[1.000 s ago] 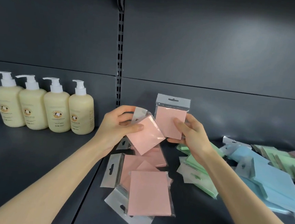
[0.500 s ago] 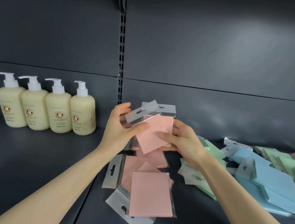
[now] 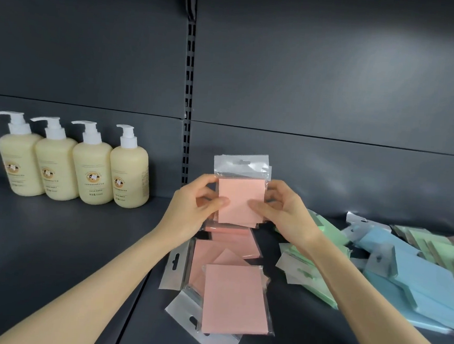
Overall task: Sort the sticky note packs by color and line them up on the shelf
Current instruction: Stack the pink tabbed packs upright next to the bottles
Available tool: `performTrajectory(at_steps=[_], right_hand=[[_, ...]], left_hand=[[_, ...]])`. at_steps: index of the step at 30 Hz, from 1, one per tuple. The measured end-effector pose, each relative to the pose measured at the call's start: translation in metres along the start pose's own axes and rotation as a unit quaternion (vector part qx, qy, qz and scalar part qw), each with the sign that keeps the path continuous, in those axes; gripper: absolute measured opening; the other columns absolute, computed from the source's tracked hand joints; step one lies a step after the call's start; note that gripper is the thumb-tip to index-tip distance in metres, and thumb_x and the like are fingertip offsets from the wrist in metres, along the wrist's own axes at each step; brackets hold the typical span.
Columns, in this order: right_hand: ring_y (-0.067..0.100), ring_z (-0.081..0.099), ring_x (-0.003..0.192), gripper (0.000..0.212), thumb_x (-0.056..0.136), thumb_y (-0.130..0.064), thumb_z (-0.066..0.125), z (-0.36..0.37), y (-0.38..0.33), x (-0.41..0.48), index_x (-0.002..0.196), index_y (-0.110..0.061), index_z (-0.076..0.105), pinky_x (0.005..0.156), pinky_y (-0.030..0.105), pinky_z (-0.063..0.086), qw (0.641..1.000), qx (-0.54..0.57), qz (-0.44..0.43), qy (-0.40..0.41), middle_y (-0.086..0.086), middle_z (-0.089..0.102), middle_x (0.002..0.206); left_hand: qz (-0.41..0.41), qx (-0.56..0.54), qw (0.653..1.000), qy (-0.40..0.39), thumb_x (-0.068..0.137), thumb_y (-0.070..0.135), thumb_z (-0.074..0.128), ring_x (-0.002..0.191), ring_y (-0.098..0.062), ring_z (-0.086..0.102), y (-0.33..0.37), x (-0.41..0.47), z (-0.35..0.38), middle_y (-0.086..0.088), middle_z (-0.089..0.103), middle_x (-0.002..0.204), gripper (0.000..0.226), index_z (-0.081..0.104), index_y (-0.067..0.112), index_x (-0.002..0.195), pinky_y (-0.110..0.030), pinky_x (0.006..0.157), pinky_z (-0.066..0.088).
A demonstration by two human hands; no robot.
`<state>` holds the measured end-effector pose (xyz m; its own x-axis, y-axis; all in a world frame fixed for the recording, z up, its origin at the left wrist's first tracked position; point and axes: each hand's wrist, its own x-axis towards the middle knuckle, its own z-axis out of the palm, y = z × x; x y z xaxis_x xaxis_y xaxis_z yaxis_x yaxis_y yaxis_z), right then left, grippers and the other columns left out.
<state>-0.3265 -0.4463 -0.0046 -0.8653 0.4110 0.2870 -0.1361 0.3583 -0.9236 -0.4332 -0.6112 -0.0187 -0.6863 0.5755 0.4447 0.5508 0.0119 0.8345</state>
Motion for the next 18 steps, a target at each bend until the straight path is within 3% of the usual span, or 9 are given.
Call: performTrajectory(at_steps=[3,6,10,15,18], right_hand=[[0.017,0.061,0.071,0.030,0.083,-0.011,0.069,-0.001,0.004,0.002,0.106,-0.020,0.053,0.069,0.029,0.053,0.999,-0.044,-0.020,0.024,0.007,0.066,0.092],[0.023,0.063,0.078,0.023,0.083,-0.013,0.070,-0.003,0.004,0.006,0.098,-0.023,0.056,0.073,0.037,0.058,0.998,-0.053,-0.021,0.030,0.006,0.066,0.094],[0.019,0.062,0.075,0.021,0.081,-0.009,0.071,-0.006,-0.003,0.018,0.093,-0.018,0.057,0.069,0.034,0.059,0.996,-0.080,-0.012,0.044,0.008,0.066,0.093],[0.023,0.064,0.079,0.030,0.077,-0.003,0.071,-0.009,-0.006,0.045,0.102,-0.013,0.057,0.075,0.040,0.059,0.990,-0.134,0.003,0.050,0.004,0.066,0.089],[0.020,0.065,0.080,0.032,0.075,-0.004,0.072,-0.005,0.002,0.060,0.103,-0.012,0.058,0.074,0.035,0.058,0.985,-0.164,-0.001,0.060,-0.001,0.064,0.085]], left_hand=[[0.019,0.020,1.000,0.010,0.084,0.023,0.069,0.087,-0.009,0.065,-0.002,-0.001,0.002,0.011,0.066,0.095,0.032,0.058,0.030,0.113,-0.041,0.082,0.055],[0.021,0.018,1.000,0.015,0.084,0.023,0.070,0.088,-0.013,0.064,-0.004,0.003,0.002,0.009,0.064,0.095,0.029,0.060,0.028,0.110,-0.045,0.079,0.056],[0.022,0.035,0.999,0.017,0.084,0.021,0.069,0.084,-0.015,0.064,-0.002,0.017,0.003,0.008,0.062,0.090,0.026,0.060,0.027,0.108,-0.044,0.076,0.057],[0.033,0.077,0.996,0.005,0.085,0.017,0.068,0.083,-0.016,0.064,-0.002,0.044,0.000,0.007,0.061,0.088,0.024,0.059,0.018,0.107,-0.037,0.076,0.057],[0.019,0.087,0.996,-0.001,0.085,0.016,0.068,0.080,-0.017,0.064,-0.011,0.057,0.000,0.006,0.061,0.087,0.023,0.059,0.015,0.106,-0.036,0.074,0.057]])
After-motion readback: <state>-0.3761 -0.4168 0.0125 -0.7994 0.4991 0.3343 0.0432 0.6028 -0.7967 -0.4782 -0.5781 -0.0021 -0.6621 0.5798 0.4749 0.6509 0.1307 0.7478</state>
